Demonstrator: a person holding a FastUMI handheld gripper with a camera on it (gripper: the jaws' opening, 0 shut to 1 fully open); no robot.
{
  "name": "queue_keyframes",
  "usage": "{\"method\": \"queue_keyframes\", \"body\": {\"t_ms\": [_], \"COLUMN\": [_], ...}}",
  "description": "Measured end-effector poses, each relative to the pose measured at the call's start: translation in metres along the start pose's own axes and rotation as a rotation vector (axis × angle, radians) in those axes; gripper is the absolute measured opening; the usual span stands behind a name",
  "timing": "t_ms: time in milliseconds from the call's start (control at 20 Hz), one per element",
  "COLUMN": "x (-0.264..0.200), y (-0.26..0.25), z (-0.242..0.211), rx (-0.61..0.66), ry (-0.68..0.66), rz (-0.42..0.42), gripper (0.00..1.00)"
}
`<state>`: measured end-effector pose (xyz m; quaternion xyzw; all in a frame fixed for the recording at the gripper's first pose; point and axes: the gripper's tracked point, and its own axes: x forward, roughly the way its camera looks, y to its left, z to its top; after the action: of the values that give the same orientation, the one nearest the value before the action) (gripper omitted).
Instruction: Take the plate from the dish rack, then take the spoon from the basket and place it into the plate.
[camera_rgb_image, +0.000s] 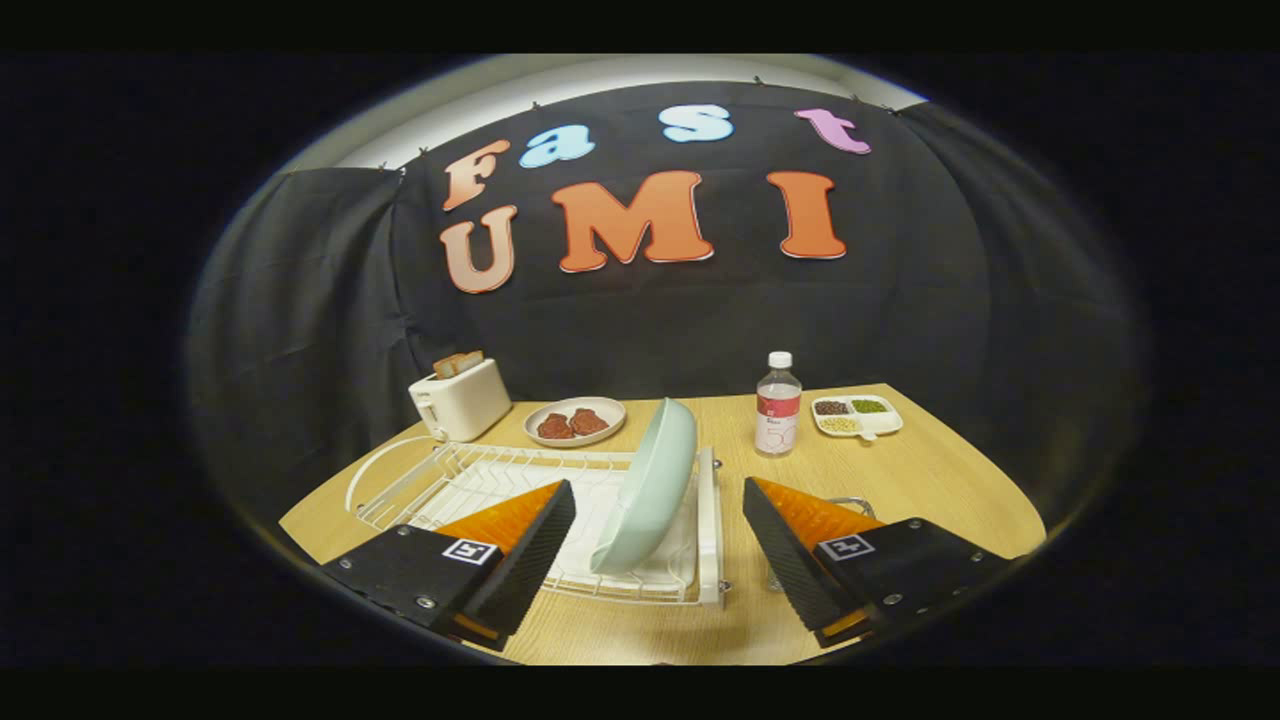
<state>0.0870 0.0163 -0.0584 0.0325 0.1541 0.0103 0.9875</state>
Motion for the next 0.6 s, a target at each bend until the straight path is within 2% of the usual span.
{"method": "queue_keyframes", "body": {"t_ms": [450,600], "x": [0.051,0.059], "y": [0.007,0.002], "z": [-0.032,-0.034], "rx": [0.035,-0.009], "ry": [0.141,0.143], "rz": [-0.041,-0.082], "gripper": [1.0,0.98]}}
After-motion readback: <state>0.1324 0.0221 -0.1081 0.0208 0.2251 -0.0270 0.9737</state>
